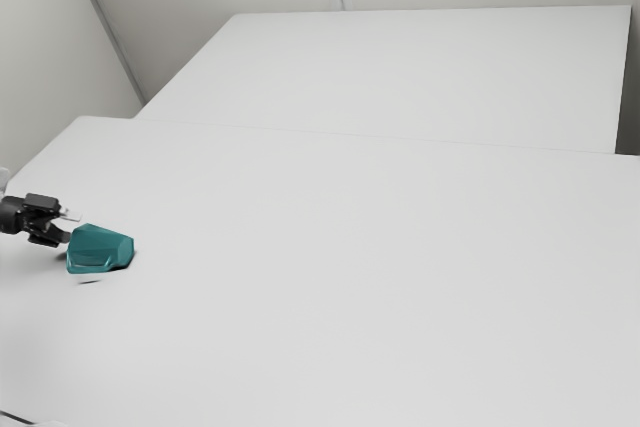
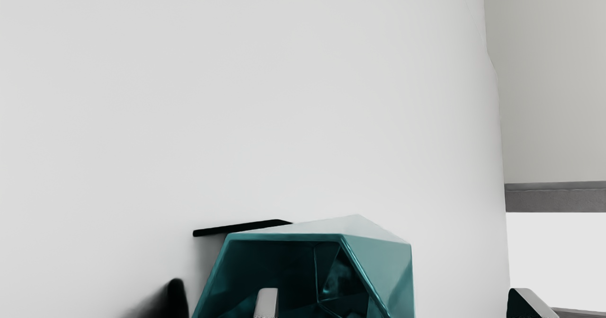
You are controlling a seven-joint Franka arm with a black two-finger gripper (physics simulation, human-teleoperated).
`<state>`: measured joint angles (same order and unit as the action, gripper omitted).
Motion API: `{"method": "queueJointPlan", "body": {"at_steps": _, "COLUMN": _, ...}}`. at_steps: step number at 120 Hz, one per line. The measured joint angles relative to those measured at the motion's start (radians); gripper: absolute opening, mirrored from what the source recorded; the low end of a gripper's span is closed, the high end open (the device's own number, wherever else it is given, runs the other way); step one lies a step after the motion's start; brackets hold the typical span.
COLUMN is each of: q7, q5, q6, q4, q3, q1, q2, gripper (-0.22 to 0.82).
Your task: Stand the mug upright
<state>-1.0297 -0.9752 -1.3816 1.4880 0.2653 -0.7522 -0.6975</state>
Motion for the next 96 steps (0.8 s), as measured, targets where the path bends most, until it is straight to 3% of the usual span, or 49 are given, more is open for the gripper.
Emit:
{"method": "queueJointPlan", "body": {"at_steps": 35, "q7": 0.003, "q5": -0.01, "q6": -0.005, "q4": 0.008, "q3": -0.005, "q1": 0.005, "q2": 0.001, "gripper": 0.32}}
{"method": "queueJointPlan", "body": {"at_steps": 96, "q7": 0.005, "q5": -0.014, "q6": -0.037, "q4": 0.106, "q3": -0.006, "q1": 0.008, "q2": 0.048, "gripper": 0.22}}
